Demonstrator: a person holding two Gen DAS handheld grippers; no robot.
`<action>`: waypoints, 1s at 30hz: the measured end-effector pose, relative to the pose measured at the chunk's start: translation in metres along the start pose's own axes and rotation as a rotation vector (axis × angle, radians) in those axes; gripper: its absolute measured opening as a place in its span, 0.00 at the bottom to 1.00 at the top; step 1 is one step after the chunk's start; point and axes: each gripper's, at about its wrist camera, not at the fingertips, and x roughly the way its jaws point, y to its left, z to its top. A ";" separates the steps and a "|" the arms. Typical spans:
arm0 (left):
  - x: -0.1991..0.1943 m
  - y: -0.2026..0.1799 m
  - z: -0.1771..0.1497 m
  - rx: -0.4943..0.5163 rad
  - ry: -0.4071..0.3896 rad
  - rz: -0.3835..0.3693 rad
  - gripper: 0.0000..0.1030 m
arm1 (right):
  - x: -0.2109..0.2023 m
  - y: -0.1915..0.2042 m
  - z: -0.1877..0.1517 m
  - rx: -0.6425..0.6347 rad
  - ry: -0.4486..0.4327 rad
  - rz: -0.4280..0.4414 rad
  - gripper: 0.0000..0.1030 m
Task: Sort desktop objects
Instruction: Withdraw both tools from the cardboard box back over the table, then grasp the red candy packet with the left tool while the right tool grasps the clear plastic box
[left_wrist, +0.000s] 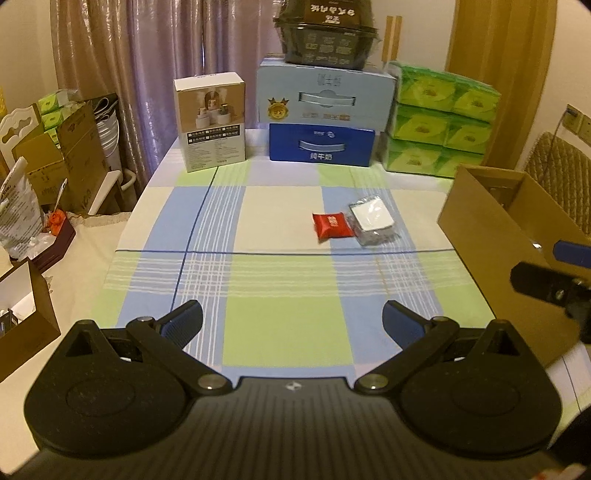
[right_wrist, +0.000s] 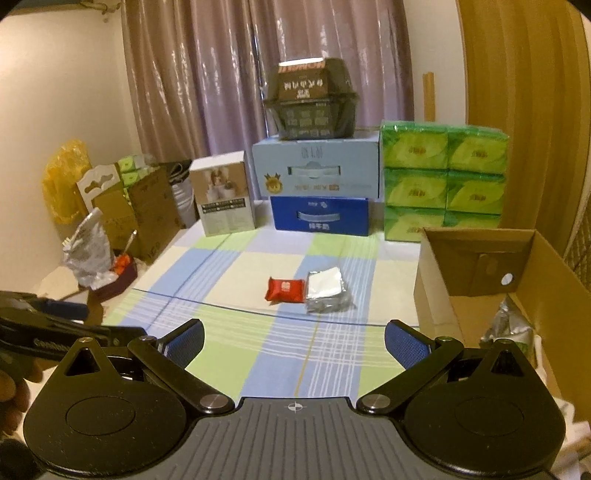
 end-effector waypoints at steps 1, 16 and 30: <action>0.006 0.001 0.003 0.001 0.001 0.002 0.99 | 0.009 -0.002 0.000 0.000 0.006 -0.005 0.98; 0.125 0.013 0.022 -0.009 0.033 0.001 0.99 | 0.140 -0.038 -0.008 -0.003 0.054 -0.055 0.98; 0.186 0.023 0.041 -0.012 0.012 0.034 0.99 | 0.226 -0.052 0.001 -0.027 0.079 -0.069 0.98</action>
